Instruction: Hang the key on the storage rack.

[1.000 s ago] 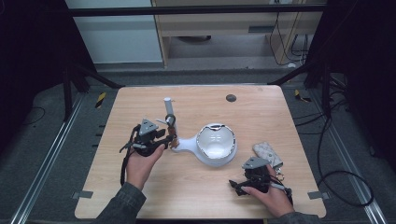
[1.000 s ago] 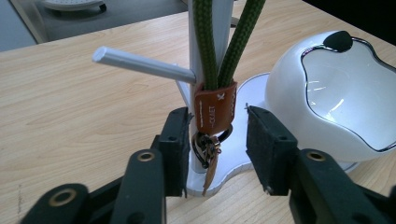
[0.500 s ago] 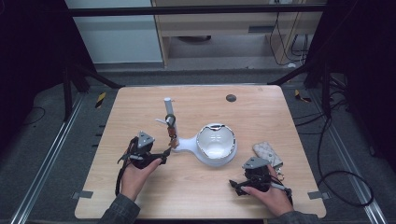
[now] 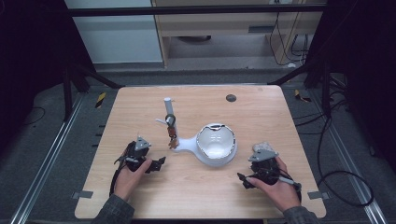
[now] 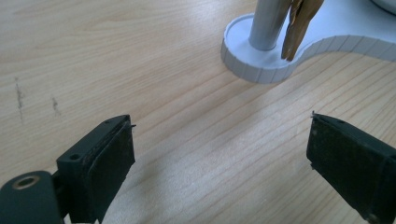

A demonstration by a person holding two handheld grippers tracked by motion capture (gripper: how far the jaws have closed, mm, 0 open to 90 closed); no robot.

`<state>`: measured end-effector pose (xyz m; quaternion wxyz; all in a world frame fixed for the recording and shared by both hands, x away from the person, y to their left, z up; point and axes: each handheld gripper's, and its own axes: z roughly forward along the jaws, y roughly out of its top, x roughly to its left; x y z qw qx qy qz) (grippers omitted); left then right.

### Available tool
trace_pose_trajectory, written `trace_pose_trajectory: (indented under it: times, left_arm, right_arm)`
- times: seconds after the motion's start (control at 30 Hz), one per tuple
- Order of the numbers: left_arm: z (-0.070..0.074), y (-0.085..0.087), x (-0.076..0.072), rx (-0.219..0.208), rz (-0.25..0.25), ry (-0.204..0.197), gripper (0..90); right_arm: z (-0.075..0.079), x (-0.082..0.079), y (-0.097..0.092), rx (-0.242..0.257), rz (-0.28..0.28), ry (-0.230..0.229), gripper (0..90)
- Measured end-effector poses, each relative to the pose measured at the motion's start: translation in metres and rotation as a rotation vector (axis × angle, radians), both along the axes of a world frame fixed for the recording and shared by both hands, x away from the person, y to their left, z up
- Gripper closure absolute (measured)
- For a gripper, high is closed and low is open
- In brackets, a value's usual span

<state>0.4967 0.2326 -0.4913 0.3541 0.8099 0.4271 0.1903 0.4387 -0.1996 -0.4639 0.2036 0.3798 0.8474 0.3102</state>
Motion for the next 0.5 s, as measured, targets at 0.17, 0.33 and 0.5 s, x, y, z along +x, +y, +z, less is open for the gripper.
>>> trace_pose_trajectory:
  times: [0.17, 0.33, 0.5]
  left_arm:
    - [-0.006, 0.006, 0.004, 0.034, 0.028, 0.02, 7.1]
    - [-0.011, 0.009, 0.007, 0.072, 0.051, 0.043, 6.7]
    - [-0.015, 0.013, 0.006, 0.041, 0.068, 0.032, 3.7]
  right_arm:
    - [0.017, 0.0, -0.022, -0.025, -0.049, 0.017, 11.0]
    - [0.018, 0.001, -0.039, -0.04, -0.093, 0.047, 11.9]
    - [0.017, 0.004, -0.054, -0.026, -0.131, 0.077, 9.5]
